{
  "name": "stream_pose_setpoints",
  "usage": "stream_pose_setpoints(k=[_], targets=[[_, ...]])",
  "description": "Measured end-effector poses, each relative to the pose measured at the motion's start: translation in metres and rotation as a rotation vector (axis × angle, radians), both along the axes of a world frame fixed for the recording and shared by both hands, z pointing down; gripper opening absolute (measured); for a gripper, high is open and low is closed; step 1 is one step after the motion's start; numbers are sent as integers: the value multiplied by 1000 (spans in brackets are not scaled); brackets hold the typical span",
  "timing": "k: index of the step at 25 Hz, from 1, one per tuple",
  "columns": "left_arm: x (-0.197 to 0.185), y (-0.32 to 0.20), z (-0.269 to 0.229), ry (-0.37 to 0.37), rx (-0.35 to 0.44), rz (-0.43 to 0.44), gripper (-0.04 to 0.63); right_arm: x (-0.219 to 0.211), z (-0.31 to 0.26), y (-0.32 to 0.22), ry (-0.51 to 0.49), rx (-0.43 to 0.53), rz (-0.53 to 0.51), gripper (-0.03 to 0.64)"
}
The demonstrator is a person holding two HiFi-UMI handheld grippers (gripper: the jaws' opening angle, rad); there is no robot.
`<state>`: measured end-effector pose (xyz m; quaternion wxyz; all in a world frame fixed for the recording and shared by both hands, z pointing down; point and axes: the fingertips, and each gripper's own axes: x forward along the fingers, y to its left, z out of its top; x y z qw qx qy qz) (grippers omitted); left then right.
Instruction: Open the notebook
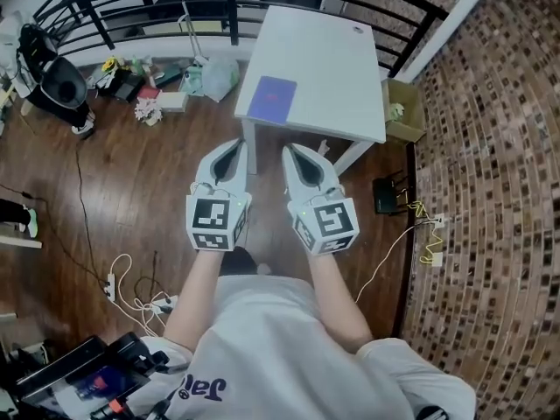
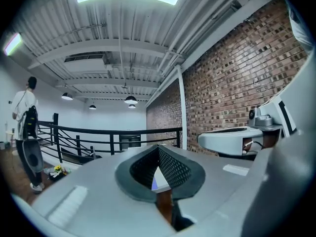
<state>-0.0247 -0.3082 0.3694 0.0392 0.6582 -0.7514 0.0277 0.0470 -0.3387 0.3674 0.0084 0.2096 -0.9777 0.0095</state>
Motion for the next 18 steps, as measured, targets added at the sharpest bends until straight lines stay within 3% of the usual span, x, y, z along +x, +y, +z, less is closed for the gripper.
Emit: stream_pose_setpoints(k=[9, 14, 18], targets=[[-21, -78, 26, 3, -43, 78, 17, -21, 26, -75, 11, -58, 67, -12], [-48, -160, 33, 21, -33, 143, 17, -45, 35, -151, 42, -63, 130, -12], [-85, -225, 28, -24, -34, 182, 17, -71, 34, -214, 65, -83, 174, -12]])
